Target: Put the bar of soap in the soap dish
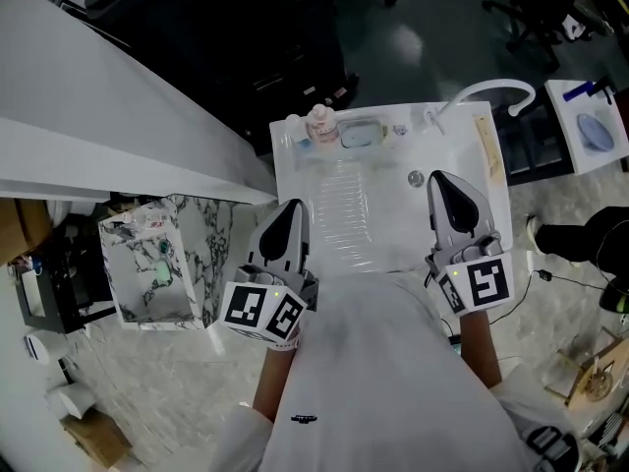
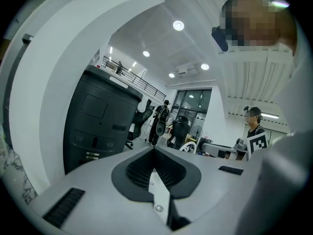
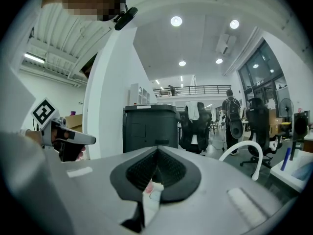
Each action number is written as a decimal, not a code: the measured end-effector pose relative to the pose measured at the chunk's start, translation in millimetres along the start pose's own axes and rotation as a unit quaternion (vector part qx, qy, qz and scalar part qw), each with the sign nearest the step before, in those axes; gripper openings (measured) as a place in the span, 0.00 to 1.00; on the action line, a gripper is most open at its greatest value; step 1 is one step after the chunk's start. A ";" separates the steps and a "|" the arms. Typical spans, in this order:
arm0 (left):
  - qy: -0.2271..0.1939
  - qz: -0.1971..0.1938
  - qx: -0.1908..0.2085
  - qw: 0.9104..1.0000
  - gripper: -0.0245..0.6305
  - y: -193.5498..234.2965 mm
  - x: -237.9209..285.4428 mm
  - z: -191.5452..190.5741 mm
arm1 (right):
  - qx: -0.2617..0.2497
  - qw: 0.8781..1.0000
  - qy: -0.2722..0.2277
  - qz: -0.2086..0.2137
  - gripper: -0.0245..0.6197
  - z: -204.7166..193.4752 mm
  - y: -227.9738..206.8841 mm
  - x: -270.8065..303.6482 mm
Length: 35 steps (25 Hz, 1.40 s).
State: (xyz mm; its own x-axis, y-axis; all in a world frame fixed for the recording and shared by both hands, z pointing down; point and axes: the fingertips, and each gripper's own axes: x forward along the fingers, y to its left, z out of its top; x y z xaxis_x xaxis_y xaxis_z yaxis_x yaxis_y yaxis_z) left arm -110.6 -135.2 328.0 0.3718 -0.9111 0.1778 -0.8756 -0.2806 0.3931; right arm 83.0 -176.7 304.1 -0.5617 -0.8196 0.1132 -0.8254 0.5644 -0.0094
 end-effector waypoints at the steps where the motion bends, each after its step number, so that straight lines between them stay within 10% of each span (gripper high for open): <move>1: -0.001 0.001 0.003 1.000 0.05 0.6 -0.6 0.4 | 0.000 1.000 0.000 0.000 0.04 -0.8 0.7 0.0; 35: 0.003 -0.006 0.007 1.000 0.05 -11.6 -5.3 -5.7 | -0.014 0.999 0.009 0.033 0.04 -3.0 24.6 6.0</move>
State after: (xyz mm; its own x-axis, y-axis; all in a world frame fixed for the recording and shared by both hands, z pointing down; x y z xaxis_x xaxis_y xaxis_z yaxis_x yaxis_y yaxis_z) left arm -100.7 -125.4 327.7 0.3844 -0.9057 0.1786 -0.8754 -0.2963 0.3819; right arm 59.5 -167.4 307.5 -0.6139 -0.7785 0.1310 -0.7844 0.6202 0.0099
